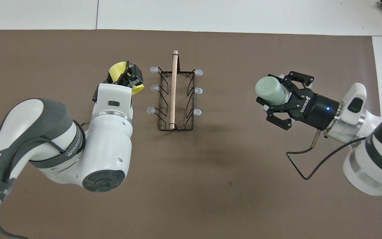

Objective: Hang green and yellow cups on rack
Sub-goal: 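Carry the yellow cup and green cup toward the rack pegs with both grippers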

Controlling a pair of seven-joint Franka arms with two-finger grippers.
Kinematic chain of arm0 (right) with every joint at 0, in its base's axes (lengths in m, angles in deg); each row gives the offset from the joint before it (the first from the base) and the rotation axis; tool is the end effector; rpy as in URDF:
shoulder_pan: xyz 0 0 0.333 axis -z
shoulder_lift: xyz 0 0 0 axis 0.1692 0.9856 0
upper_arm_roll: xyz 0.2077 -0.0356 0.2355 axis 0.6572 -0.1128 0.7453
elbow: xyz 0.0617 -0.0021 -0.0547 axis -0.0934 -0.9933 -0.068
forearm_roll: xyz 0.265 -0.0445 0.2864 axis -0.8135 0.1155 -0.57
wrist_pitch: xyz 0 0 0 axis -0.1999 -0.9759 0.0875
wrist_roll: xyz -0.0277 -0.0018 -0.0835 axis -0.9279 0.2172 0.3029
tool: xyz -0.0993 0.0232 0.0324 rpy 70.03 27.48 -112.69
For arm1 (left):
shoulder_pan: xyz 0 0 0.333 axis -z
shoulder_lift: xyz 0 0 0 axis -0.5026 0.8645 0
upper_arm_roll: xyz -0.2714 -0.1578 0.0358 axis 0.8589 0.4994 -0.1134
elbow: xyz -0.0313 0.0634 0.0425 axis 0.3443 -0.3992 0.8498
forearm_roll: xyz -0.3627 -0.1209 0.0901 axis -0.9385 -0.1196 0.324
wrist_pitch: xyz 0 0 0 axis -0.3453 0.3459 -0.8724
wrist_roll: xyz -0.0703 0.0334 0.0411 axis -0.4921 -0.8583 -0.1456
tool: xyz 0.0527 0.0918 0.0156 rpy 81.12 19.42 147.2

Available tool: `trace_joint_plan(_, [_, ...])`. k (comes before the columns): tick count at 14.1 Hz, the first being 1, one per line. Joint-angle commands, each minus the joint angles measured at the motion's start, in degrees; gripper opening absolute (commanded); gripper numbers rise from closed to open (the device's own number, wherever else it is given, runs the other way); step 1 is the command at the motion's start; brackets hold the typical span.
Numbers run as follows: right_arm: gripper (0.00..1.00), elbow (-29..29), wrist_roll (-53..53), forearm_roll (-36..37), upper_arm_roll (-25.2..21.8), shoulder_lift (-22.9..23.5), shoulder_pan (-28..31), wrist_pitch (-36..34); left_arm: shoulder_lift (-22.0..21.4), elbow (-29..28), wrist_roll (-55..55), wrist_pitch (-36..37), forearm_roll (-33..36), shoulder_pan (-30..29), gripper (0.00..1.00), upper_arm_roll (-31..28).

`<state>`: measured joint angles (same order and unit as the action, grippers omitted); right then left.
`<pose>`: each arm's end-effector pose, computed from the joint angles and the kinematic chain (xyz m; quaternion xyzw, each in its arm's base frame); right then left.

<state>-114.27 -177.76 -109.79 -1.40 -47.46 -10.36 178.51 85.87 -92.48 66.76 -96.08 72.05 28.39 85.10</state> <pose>0.5313 0.0827 0.4543 -0.6712 -0.3940 -0.5468 0.3085 0.5224 -0.2721 0.4650 0.8539 0.2196 0.4644 0.0836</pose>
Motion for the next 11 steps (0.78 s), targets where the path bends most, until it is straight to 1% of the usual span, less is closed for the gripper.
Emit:
trace_joint_plan(1, [0.26, -3.1, -7.8, -11.3, 0.1, -0.4, -3.6, 0.3, -2.0, -2.6, 7.8, 4.8, 6.9, -0.4, 0.0, 2.6])
trace_joint_plan(2, [0.26, -4.1, -9.9, -16.7, 0.1, 0.0, -6.0, 0.5, -2.1, -3.0, 11.1, 5.3, 9.2, -0.4, 0.0, 3.4])
trace_joint_plan(4, [0.26, -4.8, -16.7, -27.7, 0.1, 1.6, -10.2, 0.7, -2.5, -3.6, 13.2, 7.8, 10.9, -0.3, 0.0, 4.3])
trace_joint_plan(6, [0.26, -4.8, -20.7, -32.5, 0.1, 3.3, -12.1, 0.3, -2.1, -4.4, 14.7, 9.8, 12.4, -0.2, 0.0, 5.8])
trace_joint_plan(8, [0.26, -4.8, -26.0, -37.2, 0.1, 6.2, -12.7, -2.2, -1.6, -4.4, 19.5, 12.0, 16.0, -0.2, 0.0, 6.8])
trace_joint_plan(11, [0.26, -4.8, -28.1, -40.7, 0.1, 8.1, -14.4, -3.0, -1.2, -5.0, 20.8, 13.5, 17.4, 0.2, 0.0, 6.9])
